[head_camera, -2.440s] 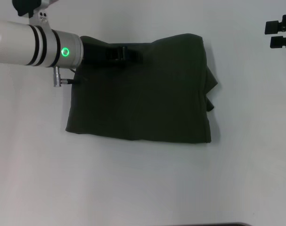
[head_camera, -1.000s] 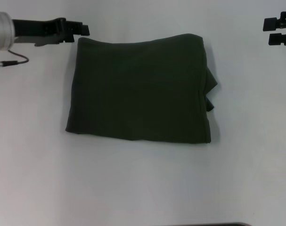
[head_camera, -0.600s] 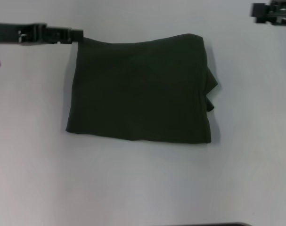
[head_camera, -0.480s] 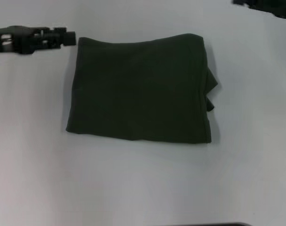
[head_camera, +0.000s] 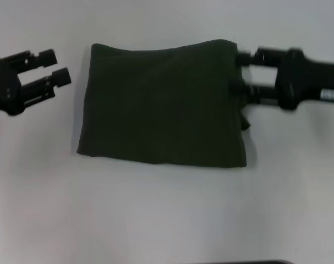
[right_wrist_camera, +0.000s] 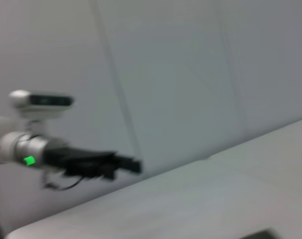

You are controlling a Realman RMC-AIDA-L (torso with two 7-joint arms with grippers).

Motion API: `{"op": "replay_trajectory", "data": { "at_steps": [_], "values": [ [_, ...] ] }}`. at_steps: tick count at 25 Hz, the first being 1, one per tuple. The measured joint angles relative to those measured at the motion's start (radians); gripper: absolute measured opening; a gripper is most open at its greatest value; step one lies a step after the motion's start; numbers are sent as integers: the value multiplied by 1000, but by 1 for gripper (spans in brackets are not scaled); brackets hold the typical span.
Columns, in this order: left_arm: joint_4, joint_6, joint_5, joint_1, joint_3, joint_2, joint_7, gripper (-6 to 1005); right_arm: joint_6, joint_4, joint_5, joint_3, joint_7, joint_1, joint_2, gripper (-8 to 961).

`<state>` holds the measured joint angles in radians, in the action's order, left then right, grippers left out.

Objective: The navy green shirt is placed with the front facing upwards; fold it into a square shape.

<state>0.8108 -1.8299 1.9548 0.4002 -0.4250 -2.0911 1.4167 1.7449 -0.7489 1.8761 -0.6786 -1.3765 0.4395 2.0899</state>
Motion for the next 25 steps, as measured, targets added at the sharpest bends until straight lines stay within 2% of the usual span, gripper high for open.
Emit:
{"op": "replay_trajectory", "data": {
  "at_steps": [2, 6, 9, 13, 22, 25],
  "values": [
    [-24, -13, -7, -23, -3, 1, -8, 581, 48, 24, 2, -31, 37, -26, 2, 704],
    [-86, -21, 19, -50, -49, 20, -18, 584, 98, 134, 5, -127, 193, -66, 2, 689],
    [-121, -31, 31, -72, -96, 25, -80, 587, 90, 233, 5, -145, 307, -69, 2, 679],
    [-173, -38, 38, -98, -131, 25, -180, 590, 64, 310, 5, -156, 363, -71, 2, 664],
    [-262, -40, 39, -152, -137, -5, -199, 598, 44, 391, -3, -162, 364, -101, 0, 662],
    [-269, -40, 39, -189, -152, -20, -282, 600, 19, 418, -1, -161, 375, -113, 1, 667]
  ]
}}
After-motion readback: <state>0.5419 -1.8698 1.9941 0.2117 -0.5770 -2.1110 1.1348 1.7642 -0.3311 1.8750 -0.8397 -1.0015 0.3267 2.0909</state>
